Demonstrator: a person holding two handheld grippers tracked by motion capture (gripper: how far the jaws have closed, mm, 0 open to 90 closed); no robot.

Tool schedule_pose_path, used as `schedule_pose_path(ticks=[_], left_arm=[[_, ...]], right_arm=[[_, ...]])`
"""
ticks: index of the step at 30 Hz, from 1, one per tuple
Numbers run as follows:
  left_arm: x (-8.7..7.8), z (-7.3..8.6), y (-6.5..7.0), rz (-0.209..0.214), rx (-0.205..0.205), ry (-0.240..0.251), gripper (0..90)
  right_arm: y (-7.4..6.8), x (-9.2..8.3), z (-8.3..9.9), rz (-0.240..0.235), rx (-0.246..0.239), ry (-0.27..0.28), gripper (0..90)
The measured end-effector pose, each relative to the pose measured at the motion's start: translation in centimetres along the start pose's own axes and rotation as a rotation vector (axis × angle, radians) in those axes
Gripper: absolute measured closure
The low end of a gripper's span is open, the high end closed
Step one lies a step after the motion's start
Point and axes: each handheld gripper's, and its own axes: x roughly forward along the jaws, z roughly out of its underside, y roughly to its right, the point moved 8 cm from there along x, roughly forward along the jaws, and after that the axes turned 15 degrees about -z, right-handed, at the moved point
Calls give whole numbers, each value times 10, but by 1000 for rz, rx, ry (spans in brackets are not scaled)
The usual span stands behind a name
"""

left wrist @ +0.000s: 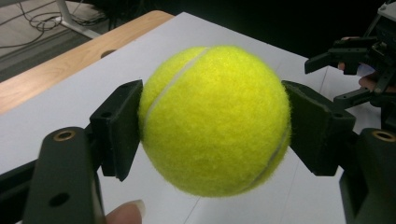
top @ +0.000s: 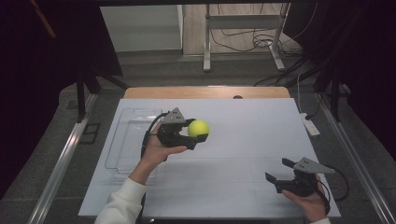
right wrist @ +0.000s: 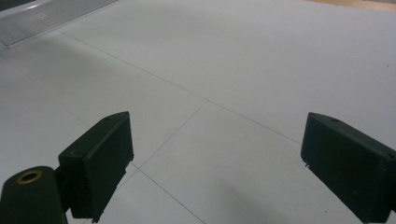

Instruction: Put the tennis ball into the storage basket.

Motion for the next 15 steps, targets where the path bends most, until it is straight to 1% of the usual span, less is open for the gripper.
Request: schedule_pose_path(ticks=[15], left_arm=[[-9,-3,-15,-34,-25,31,267]], right_arm=[[0,0,0,1,-1,-2,92]])
